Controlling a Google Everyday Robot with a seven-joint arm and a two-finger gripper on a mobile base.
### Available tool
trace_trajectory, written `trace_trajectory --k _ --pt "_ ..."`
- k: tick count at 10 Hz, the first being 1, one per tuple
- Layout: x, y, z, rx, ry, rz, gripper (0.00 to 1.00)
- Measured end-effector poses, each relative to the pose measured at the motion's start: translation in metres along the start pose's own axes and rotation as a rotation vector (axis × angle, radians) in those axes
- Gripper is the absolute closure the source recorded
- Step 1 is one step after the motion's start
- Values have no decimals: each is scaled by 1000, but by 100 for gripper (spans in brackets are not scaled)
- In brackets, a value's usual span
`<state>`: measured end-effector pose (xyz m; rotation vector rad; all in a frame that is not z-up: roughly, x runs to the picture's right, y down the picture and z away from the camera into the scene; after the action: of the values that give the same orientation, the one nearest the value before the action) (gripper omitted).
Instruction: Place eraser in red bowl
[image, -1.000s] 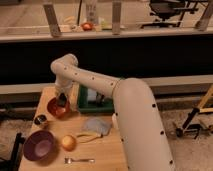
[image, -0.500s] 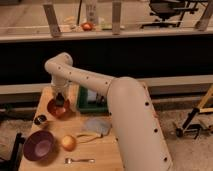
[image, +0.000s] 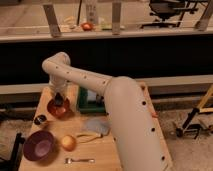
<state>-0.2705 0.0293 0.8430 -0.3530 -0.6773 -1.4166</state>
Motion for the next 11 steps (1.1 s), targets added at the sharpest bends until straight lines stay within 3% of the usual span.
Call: trace_trajectory --k 8,11 --pt "-4 -6 2 -9 -10 -14 99" --pt "-2 -6 2 -17 -17 4 76"
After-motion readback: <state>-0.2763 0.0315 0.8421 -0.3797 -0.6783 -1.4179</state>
